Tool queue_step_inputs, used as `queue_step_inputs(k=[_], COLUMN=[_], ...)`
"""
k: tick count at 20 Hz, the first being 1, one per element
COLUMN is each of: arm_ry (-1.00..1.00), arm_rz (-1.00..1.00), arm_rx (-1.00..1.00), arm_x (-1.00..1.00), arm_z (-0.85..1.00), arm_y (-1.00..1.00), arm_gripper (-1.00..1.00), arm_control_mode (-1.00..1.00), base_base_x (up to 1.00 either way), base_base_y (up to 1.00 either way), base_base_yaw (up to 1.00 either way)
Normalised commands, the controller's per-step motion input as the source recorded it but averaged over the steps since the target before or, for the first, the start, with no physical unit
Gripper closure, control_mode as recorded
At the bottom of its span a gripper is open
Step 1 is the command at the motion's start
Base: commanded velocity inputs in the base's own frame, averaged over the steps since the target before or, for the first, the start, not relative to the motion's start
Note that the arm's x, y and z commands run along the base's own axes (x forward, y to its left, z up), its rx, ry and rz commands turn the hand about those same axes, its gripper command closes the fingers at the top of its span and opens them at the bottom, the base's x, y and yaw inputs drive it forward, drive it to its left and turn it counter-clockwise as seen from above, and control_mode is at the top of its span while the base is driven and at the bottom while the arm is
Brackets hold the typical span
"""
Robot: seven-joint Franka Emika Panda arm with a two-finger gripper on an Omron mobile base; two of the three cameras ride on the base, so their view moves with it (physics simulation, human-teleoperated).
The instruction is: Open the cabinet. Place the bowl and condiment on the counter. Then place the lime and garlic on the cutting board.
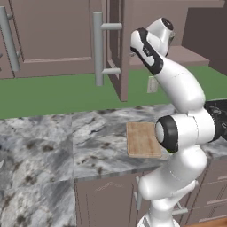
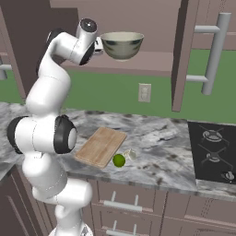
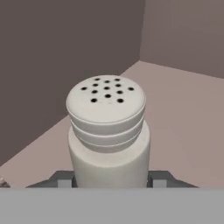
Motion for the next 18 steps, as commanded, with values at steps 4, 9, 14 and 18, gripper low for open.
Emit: queue_step_inputs(k=[4, 9, 14, 18], arm_ry=[-0.06, 0.00, 0.10, 0.17], arm_rz=[0.00, 0.00, 0.00, 0.01], arm_rx=[0.00, 0.01, 0.06, 0.05], arm_x=[-1.00, -1.00, -1.00, -0.89], arm_z=[-0.27, -0.40, -0.36, -0.53], arm_y=[0.00, 0.00, -0.03, -0.10], arm_gripper=[1.00, 1.00, 1.00, 1.00], arm_control_mode=[-1.00, -1.00, -1.00, -1.00], base_base_x=[0.00, 0.00, 0.00, 0.00], base_base_y=[0.00, 0.00, 0.00, 0.00], base_base_yaw=[0.00, 0.00, 0.00, 0.00])
